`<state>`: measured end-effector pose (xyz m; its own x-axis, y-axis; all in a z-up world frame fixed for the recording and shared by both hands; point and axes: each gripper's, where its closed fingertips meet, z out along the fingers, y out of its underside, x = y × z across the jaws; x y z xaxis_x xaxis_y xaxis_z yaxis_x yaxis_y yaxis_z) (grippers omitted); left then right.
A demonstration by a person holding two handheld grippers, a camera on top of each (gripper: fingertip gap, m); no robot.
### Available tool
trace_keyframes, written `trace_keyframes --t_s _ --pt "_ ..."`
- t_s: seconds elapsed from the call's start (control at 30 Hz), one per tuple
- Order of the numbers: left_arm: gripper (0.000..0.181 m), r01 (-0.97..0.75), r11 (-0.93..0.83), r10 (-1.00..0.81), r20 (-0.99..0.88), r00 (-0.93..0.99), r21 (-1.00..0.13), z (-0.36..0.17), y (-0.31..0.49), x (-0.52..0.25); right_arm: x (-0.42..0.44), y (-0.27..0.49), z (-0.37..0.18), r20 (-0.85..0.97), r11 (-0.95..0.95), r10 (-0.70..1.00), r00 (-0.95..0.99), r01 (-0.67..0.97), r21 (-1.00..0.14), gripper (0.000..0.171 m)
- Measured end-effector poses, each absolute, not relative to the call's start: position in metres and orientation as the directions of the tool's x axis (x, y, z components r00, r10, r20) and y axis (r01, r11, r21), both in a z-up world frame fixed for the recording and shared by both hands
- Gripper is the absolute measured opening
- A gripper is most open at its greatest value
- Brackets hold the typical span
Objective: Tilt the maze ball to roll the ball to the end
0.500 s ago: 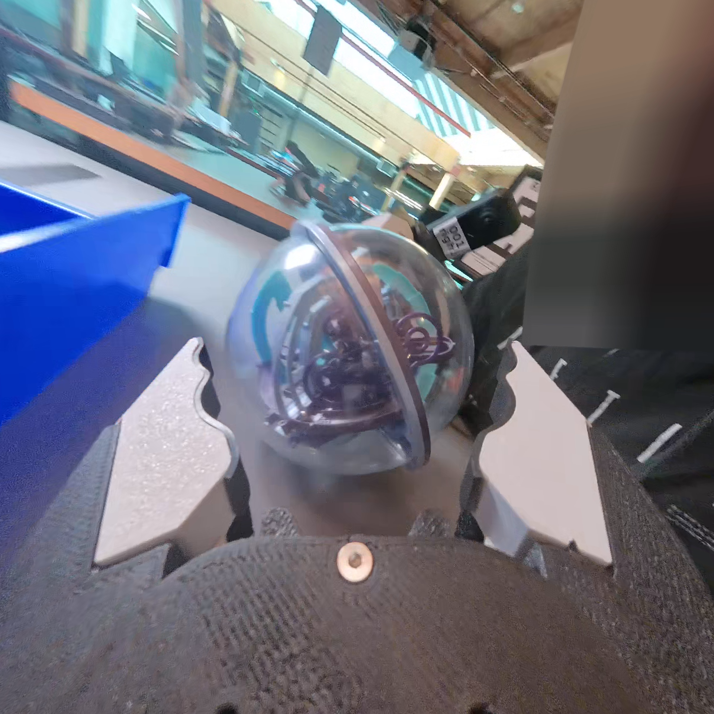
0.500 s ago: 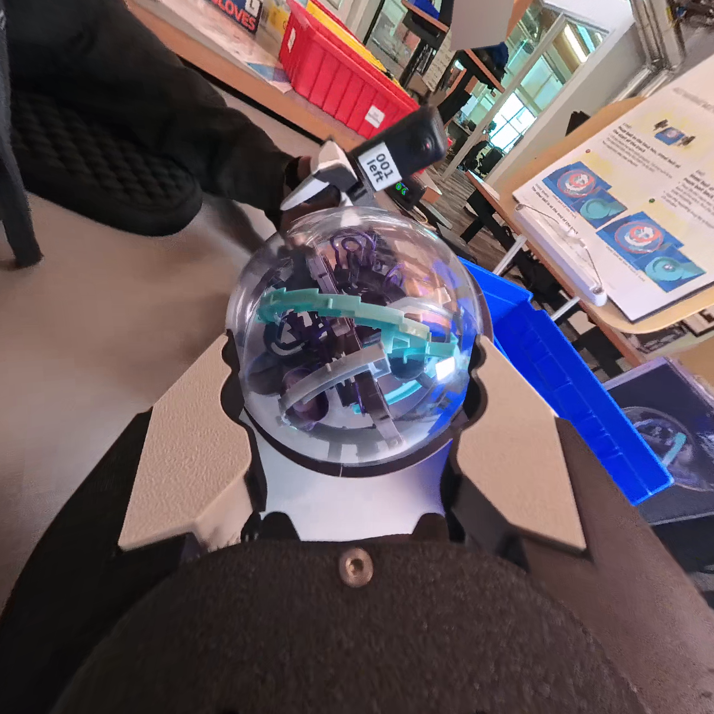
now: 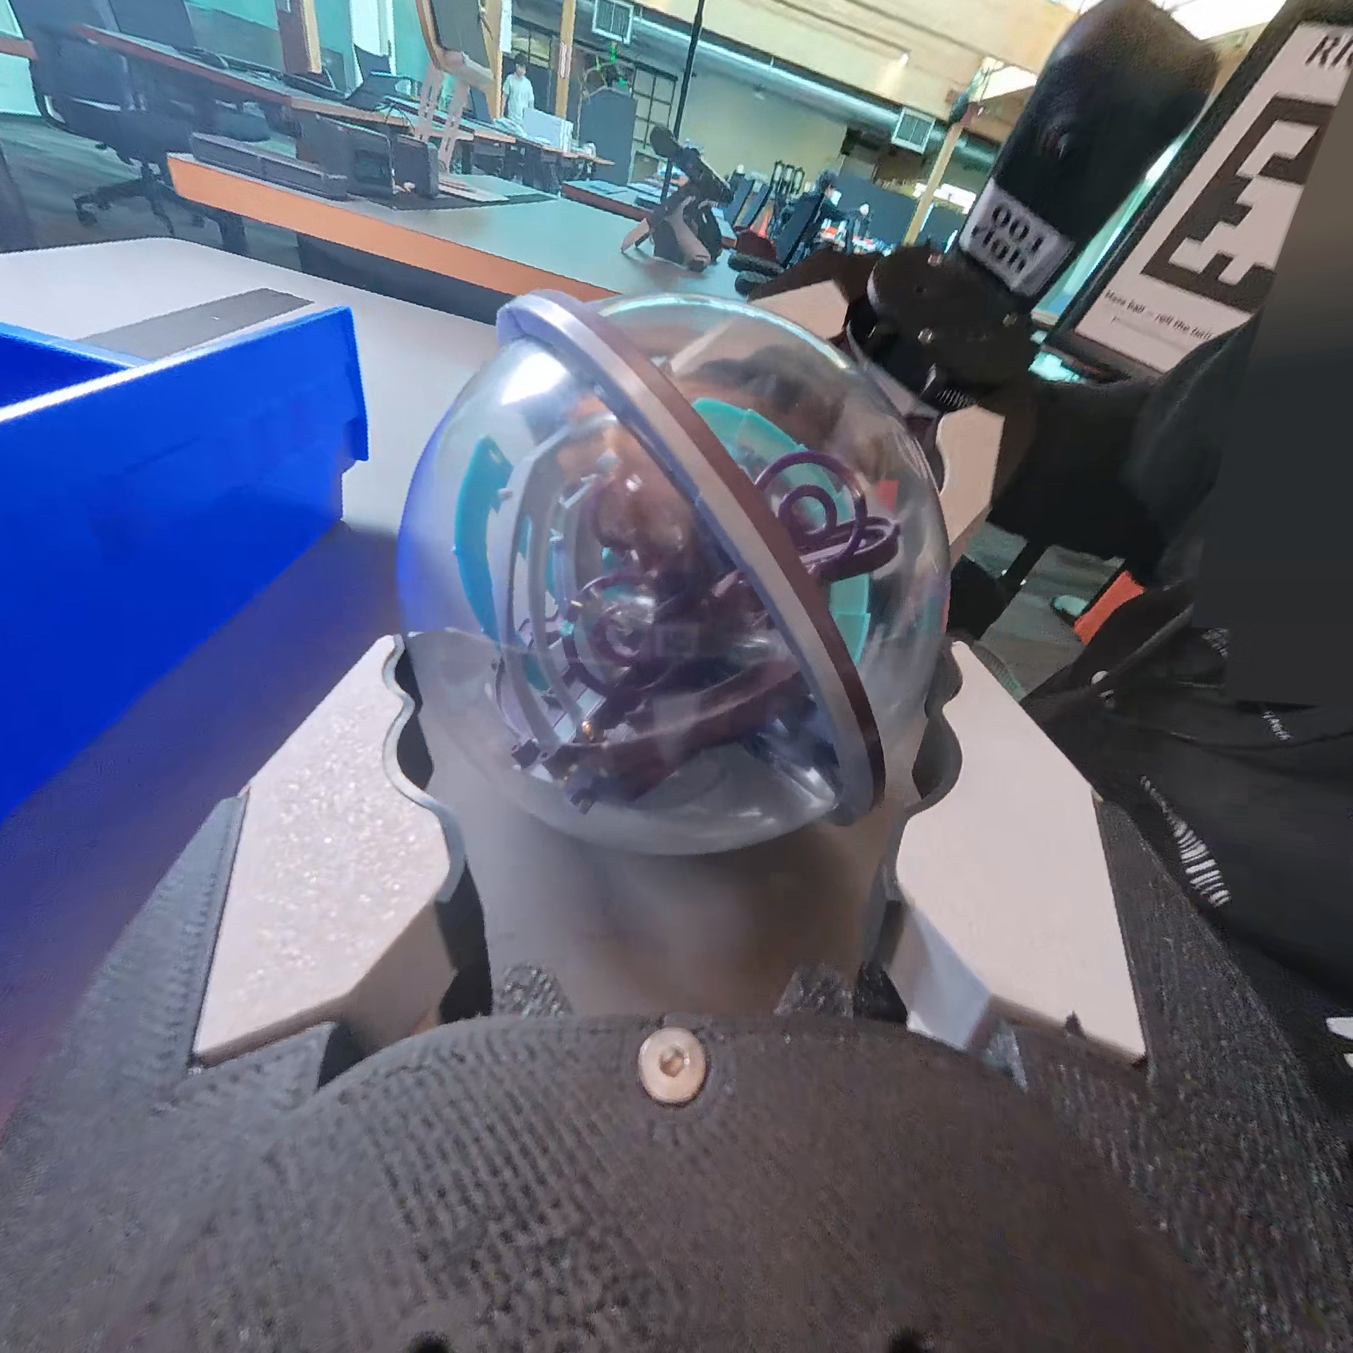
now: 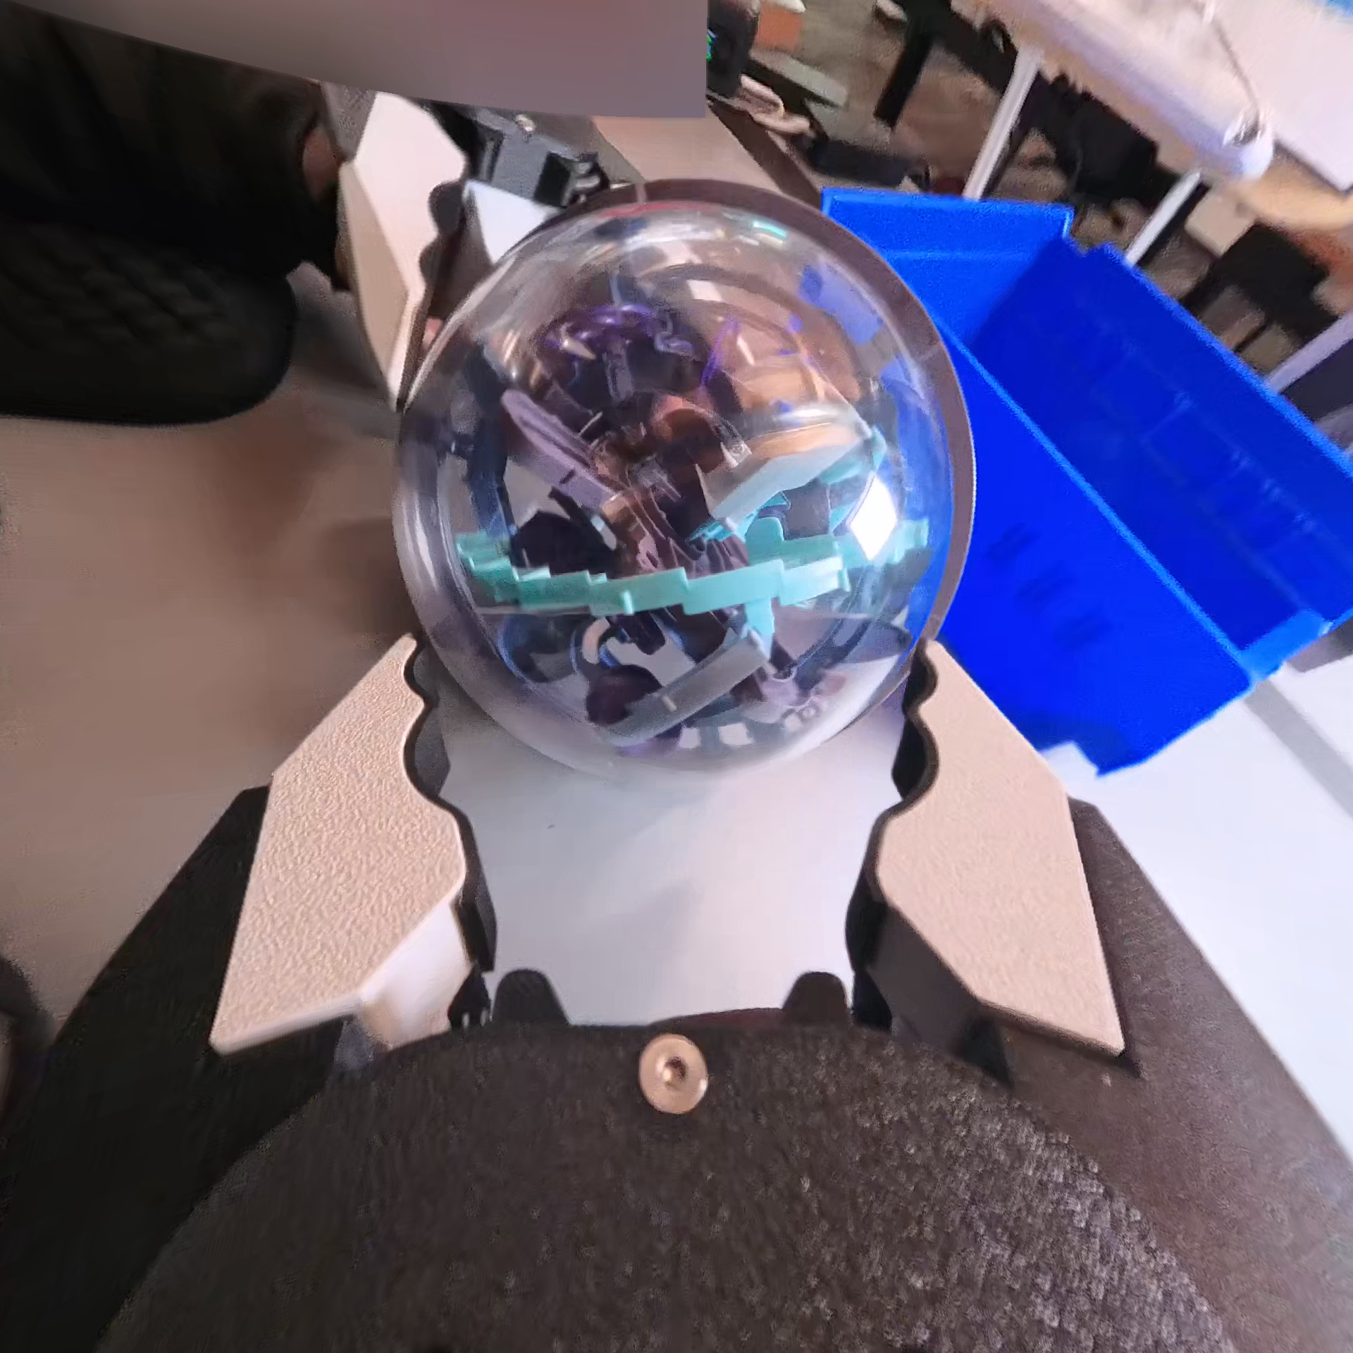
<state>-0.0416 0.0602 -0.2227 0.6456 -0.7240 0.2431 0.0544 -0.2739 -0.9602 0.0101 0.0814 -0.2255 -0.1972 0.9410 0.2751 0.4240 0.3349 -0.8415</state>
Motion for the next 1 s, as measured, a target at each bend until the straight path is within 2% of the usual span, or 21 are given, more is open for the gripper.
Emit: trace_keyframes --t_s 0.17,0.27,0.37,0.4,0.5,0.57,0.63,0.77,1.0 --pt "0.133 -0.043 -0.260 -0.707 0.159 0.689 -0.965 -0.232 0.053 -0.030 0.022 0.070 -0.224 0.041 0.048 0.999 -0.025 0.580 -0.813 0.131" --pt "0.132 -0.102 -0.221 -0.686 0.080 0.723 -0.970 -0.232 0.048 -0.024 0.019 0.069 -0.225 0.013 -0.019 0.999 0.052 0.580 -0.814 0.134" --pt "0.133 -0.122 -0.188 -0.697 0.045 0.715 -0.974 -0.232 0.040 -0.022 0.017 0.071 -0.229 0.038 0.041 0.999 -0.016 0.546 -0.837 0.139" --pt "0.128 -0.100 -0.184 -0.713 0.063 0.699 -0.978 -0.229 0.036 -0.024 0.018 0.072 -0.230 0.052 0.077 0.997 -0.063 0.530 -0.845 0.139" --pt "0.115 0.050 -0.254 -0.789 0.237 0.567 -0.966 -0.216 0.021 -0.029 0.024 0.075 -0.230 0.156 0.243 0.964 -0.215 0.473 -0.847 0.140" --pt "0.105 0.120 -0.254 -0.805 0.278 0.524 -0.960 -0.209 0.022 -0.040 0.024 0.077 -0.230 0.190 0.307 0.940 -0.284 0.456 -0.835 0.139" --pt "0.115 0.137 -0.203 -0.802 0.245 0.545 -0.970 -0.206 0.032 -0.048 0.021 0.078 -0.231 0.215 0.358 0.917 -0.336 0.452 -0.817 0.139" --pt "0.141 -0.019 -0.202 -0.836 0.162 0.525 -0.979 -0.227 0.044 -0.033 0.013 0.077 -0.232 0.234 0.425 0.874 -0.426 0.437 -0.792 0.139" --pt "0.136 -0.116 -0.171 -0.783 0.063 0.619 -0.978 -0.236 0.052 -0.031 0.012 0.089 -0.245 0.232 0.488 0.840 -0.490 0.496 -0.718 0.135"
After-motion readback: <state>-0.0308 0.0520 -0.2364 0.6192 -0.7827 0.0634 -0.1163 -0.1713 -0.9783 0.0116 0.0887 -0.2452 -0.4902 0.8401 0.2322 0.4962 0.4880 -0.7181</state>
